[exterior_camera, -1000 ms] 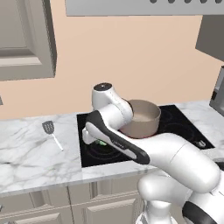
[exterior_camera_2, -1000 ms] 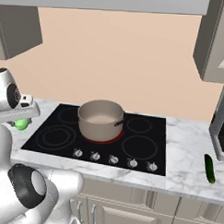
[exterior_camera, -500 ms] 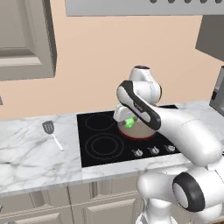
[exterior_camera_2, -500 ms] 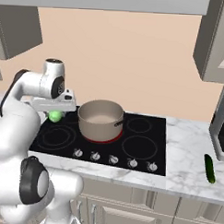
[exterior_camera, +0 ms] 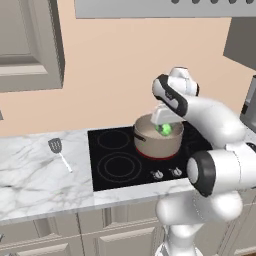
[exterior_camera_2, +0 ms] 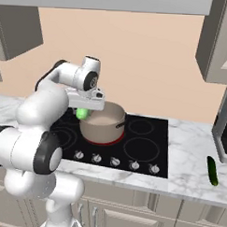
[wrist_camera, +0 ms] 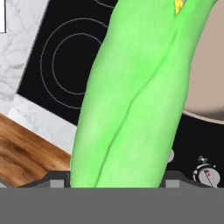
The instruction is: Put the corn and cucumber in the pot. Retrieve the spatula and lightly stir the vegetables in the pot.
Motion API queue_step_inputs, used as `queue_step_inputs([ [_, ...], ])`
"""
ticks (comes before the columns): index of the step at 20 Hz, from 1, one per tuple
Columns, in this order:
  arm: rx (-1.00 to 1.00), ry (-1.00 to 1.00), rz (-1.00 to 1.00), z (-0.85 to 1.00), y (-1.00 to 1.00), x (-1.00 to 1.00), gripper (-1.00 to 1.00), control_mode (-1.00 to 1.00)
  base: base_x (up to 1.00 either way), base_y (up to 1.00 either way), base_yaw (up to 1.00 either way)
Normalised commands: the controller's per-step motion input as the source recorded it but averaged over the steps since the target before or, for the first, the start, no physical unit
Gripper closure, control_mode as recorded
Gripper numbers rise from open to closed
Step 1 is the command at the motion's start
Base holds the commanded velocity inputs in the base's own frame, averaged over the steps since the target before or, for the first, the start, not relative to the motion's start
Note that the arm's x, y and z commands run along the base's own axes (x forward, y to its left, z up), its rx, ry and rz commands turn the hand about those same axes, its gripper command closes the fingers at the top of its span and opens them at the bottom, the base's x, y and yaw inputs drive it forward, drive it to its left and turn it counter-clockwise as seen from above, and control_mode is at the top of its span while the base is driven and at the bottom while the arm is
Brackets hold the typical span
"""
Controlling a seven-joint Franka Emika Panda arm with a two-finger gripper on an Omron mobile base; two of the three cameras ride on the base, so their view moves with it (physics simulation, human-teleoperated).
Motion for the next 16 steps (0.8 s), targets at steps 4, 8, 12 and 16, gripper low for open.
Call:
queue_step_inputs([
  [4, -0.12, 0.14, 0.0, -0.23, 0.0, 0.67, 1.0, -1.0, 0.0, 0.0, 0.0],
  [8, -0.02, 0.17, 0.0, -0.58, -0.22, 0.91, 1.0, -1.0, 0.0, 0.0, 0.0],
  [12, 0.02, 0.02, 0.0, -0.27, -0.34, 0.52, 1.0, -1.0, 0.0, 0.0, 0.0],
  [16, 0.0, 0.0, 0.0, -0.14, -0.01, 0.03, 1.0, -1.0, 0.0, 0.0, 0.0],
])
